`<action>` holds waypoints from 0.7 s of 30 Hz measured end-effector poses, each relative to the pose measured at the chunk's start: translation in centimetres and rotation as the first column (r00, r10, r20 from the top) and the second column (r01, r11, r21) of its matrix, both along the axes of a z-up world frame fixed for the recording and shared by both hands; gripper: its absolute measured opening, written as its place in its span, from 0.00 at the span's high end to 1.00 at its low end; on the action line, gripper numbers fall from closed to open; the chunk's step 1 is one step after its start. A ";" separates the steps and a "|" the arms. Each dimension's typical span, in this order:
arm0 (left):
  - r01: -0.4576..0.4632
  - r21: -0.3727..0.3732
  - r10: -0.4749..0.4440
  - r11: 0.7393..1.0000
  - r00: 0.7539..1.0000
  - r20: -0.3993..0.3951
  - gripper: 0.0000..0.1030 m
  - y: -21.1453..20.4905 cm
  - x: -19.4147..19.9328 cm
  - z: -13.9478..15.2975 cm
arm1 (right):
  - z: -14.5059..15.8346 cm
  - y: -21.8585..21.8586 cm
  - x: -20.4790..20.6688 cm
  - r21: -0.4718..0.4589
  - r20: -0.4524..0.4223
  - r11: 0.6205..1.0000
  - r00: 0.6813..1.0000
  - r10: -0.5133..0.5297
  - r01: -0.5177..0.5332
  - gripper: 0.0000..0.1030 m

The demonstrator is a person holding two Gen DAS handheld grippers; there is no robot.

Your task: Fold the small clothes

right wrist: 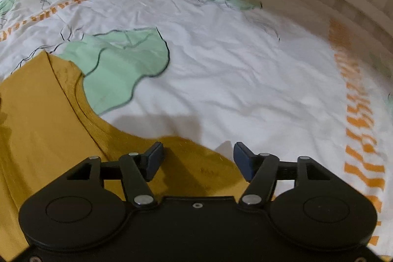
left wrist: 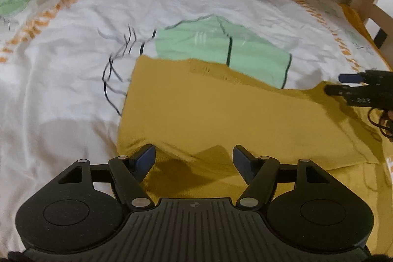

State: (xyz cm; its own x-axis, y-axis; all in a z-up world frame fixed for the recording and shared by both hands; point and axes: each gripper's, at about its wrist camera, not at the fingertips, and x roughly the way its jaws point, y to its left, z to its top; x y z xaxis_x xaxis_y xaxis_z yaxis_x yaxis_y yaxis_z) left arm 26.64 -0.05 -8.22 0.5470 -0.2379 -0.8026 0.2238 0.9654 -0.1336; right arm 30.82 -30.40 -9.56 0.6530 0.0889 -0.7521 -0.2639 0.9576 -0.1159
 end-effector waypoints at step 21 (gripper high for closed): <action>0.006 0.033 -0.007 0.999 0.999 0.040 0.34 -0.4 -0.1 -0.8 | -0.3 0.8 0.5 0.047 -0.029 0.976 0.977 0.213 -0.212 0.87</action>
